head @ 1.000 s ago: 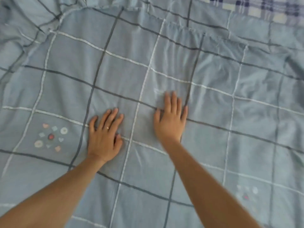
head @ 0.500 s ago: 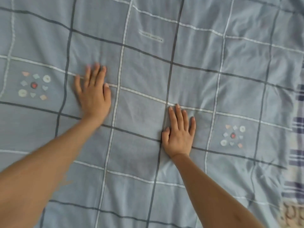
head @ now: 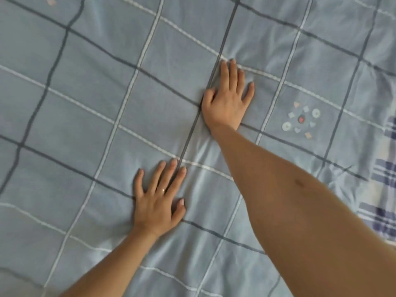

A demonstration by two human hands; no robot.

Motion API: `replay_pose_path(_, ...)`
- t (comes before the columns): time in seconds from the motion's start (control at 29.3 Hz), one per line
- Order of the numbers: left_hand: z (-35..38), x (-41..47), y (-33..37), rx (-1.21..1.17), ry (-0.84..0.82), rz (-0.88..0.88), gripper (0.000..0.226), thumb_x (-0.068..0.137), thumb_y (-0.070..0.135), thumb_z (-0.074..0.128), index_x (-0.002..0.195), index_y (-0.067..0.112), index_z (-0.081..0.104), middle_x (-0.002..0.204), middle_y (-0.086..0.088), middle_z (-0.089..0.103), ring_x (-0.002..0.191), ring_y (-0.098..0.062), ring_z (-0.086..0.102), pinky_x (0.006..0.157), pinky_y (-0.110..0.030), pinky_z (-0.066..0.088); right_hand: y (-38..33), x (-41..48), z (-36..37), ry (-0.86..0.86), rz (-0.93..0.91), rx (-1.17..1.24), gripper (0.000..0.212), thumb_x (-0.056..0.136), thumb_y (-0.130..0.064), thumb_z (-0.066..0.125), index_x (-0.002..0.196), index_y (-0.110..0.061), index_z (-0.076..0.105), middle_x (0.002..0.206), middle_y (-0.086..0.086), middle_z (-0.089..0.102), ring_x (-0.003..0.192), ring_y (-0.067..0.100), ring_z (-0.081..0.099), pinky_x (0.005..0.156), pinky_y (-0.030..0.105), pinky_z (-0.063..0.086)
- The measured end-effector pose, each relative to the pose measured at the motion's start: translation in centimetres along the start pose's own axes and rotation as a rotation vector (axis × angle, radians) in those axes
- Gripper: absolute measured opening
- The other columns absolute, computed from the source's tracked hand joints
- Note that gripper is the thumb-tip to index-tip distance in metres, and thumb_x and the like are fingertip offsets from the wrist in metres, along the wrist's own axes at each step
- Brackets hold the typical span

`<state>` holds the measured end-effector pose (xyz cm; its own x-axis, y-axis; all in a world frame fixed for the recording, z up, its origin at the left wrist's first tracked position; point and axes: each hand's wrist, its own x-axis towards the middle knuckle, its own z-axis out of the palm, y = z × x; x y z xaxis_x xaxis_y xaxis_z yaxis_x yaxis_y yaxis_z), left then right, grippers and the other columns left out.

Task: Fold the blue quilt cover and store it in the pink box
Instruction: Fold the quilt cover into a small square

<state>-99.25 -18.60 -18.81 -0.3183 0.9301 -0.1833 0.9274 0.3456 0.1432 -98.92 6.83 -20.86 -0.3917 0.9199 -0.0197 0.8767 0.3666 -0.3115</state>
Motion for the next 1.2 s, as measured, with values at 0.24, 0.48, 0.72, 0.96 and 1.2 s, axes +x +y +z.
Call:
replay_pose_path(0.24, 0.8, 0.6, -0.9, 0.041, 0.125, -0.033, 0.072, 0.075, 0.041, 0.044, 0.144, 0.02, 0.039, 0.153, -0.003, 0.031, 0.14, -0.024, 0.03, 0.112, -0.057, 0.014, -0.2, -0.2, -0.8, -0.131, -0.209, -0.068, 0.069, 0.091, -0.05, 0.031, 0.153, -0.024, 0.015, 0.16, 0.0, 0.011, 0.148, 0.021, 0.007, 0.116, 0.054, -0.003)
replay_pose_path(0.48, 2.4, -1.4, -0.2, 0.01, 0.169, -0.006, 0.064, 0.082, 0.036, 0.041, 0.145, 0.023, 0.035, 0.155, -0.001, 0.028, 0.143, -0.022, 0.023, 0.112, -0.054, 0.012, 9.2, -23.2, -2.1, -0.105, -0.307, -0.095, 0.063, 0.091, -0.049, 0.032, 0.15, -0.029, 0.025, 0.157, -0.005, 0.023, 0.145, 0.021, 0.021, 0.108, 0.069, -0.001)
replay_pose_path(0.72, 3.5, -9.4, 5.3, 0.007, 0.052, -0.213, 0.069, 0.086, 0.038, 0.028, 0.152, 0.023, 0.016, 0.159, -0.005, 0.013, 0.147, -0.022, 0.01, 0.113, -0.058, 0.005, 18.6, -46.3, -5.8, -0.206, 0.046, -0.118, 0.067, 0.089, -0.052, 0.032, 0.151, -0.033, 0.016, 0.159, -0.008, 0.012, 0.147, 0.019, 0.009, 0.108, 0.066, -0.006)
replay_pose_path(0.96, 7.6, -31.8, 9.3, 0.085, -0.194, 0.286, 0.089, 0.079, 0.06, 0.043, 0.152, 0.019, 0.014, 0.158, -0.012, 0.012, 0.145, -0.033, 0.01, 0.108, -0.07, 0.008, 19.0, -59.0, -8.5, -0.164, 0.688, 0.052, 0.082, 0.084, -0.062, 0.038, 0.149, -0.014, 0.024, 0.155, 0.013, 0.022, 0.142, 0.029, 0.021, 0.113, 0.055, 0.013)
replay_pose_path(1.2, 6.2, -34.6, 4.9, 0.023, -0.132, 0.55, 0.061, 0.076, 0.016, 0.069, 0.134, 0.022, 0.051, 0.147, -0.002, 0.043, 0.131, -0.024, 0.042, 0.1, -0.051, 0.032, 19.1, -59.1, -12.0, -0.06, 1.058, 0.531, 0.039, 0.092, -0.024, 0.059, 0.127, -0.009, 0.048, 0.107, -0.003, 0.055, 0.094, 0.013, 0.053, 0.079, 0.028, 0.041)
